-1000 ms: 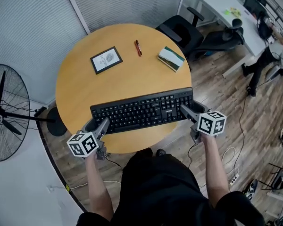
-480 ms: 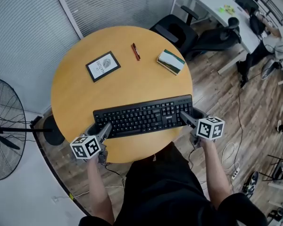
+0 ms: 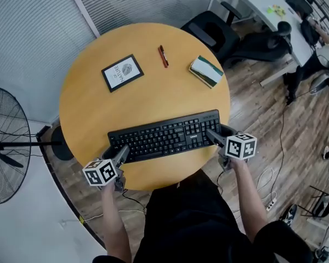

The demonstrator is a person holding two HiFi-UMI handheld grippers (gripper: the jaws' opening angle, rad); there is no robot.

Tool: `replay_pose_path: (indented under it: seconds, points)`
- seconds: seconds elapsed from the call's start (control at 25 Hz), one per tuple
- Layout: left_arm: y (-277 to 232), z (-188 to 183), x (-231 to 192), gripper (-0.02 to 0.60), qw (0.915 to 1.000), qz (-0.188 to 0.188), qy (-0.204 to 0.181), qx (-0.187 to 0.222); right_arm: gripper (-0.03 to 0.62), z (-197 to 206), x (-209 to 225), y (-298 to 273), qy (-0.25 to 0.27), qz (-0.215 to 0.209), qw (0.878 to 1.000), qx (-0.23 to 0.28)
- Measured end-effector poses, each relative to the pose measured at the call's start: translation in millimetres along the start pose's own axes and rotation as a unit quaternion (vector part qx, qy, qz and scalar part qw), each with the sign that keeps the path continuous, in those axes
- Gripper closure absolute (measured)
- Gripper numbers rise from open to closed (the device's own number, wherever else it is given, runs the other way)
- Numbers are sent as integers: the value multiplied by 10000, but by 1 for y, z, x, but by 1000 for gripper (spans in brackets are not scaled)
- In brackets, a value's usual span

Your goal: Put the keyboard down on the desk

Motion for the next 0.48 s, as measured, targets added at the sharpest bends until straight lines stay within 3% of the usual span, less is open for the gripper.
replay_pose_path:
  seconds: [0.48]
  points:
    - [-41,18,-23,305,9988,-329,345,72,332,3,42,-59,89,-282,9989,-363]
Point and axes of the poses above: the fingertips, and each gripper's own axes: y backward along the fingers, x to its right, z out of its underside, the point moved 5 cm from there along y, backward along the fingers, and after that the axes turned 8 degrees about y, right-handed, at the moved point
